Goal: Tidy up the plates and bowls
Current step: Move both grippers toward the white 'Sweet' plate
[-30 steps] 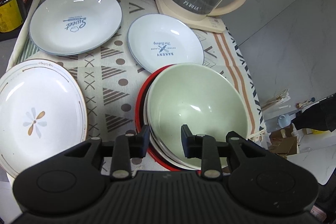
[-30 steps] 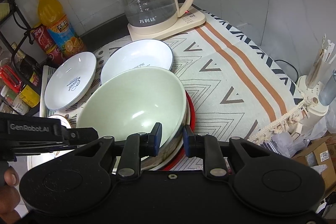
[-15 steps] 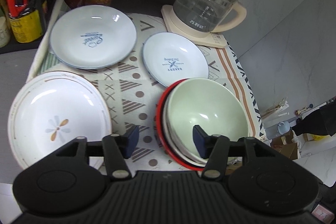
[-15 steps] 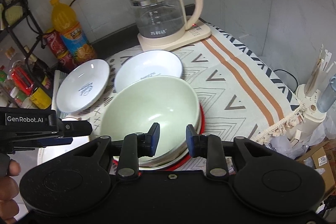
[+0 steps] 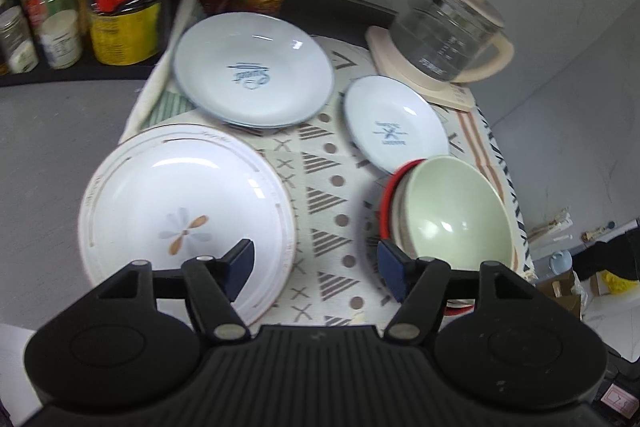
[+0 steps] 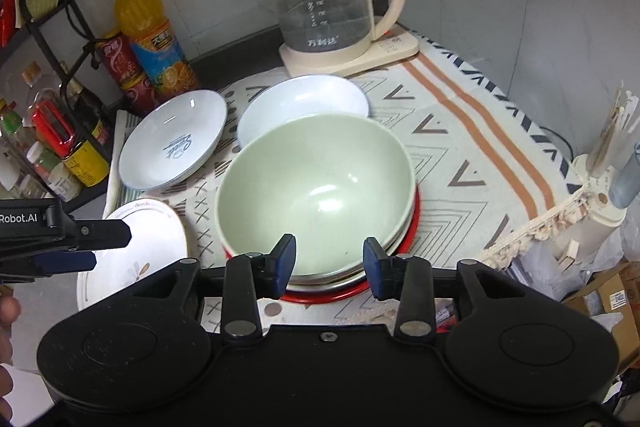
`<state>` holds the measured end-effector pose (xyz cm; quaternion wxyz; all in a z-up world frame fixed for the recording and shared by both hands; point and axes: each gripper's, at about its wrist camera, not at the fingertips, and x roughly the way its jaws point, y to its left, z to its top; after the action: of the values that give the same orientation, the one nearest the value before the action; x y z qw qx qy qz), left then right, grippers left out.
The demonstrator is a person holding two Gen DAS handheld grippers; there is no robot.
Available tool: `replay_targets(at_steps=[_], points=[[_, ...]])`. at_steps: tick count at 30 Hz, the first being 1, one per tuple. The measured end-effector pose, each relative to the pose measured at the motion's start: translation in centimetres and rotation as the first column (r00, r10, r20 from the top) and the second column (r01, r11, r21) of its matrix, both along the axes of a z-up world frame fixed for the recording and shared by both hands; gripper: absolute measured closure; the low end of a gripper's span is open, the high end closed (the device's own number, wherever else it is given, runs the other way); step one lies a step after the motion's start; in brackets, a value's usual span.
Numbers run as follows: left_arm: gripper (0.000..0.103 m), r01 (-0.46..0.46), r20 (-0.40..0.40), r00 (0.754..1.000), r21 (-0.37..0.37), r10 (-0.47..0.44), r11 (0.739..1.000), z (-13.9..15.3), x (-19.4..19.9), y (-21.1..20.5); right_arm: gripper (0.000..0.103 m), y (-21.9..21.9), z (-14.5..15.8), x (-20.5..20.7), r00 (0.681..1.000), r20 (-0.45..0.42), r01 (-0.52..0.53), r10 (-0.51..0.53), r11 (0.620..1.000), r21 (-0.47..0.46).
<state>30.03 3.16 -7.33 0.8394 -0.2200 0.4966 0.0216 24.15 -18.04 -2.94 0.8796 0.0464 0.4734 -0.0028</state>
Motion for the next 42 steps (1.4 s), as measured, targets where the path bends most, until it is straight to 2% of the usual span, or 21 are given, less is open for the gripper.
replay_targets(at_steps=[3,5,9,19,32,39,42], points=[[0.037,-0.029,-0.003,1.0,0.007,0.029,1.0,-0.1,-0.5,1.1,0.054,0.7,-0.1,0.0,1.0,-0.005,-0.018,0.018,1.0,0.0],[0.036,-0.05,-0.007,0.999,0.016,0.05,0.999,-0.2,-0.8,1.8,0.052,1.4,-0.1,0.2,0.999,-0.002,-0.039,0.039,0.999,0.001],[0.028,-0.099,-0.005,0.995,0.036,0.1,0.994,-0.4,-1.4,3.4,0.046,3.2,0.3,0.7,0.995,0.01,-0.098,0.098,0.995,0.011],[0.028,-0.173,-0.028,0.984,0.088,0.176,0.981,-1.5,-1.8,6.9,0.028,8.0,0.5,2.7,0.97,0.023,-0.241,0.24,0.97,0.038],[0.028,-0.27,-0.064,0.959,0.097,0.277,0.958,-3.0,-1.6,11.4,0.018,13.1,-1.8,4.9,0.934,-0.001,-0.357,0.358,0.932,0.056],[0.028,-0.287,-0.047,0.955,0.095,0.292,0.953,-3.4,0.9,13.4,0.016,14.6,-3.3,7.4,0.935,-0.014,-0.352,0.354,0.934,0.063],[0.028,-0.298,-0.022,0.954,0.067,0.3,0.952,-3.5,2.4,14.3,0.016,15.0,-3.8,9.0,0.941,-0.018,-0.336,0.338,0.939,0.072]])
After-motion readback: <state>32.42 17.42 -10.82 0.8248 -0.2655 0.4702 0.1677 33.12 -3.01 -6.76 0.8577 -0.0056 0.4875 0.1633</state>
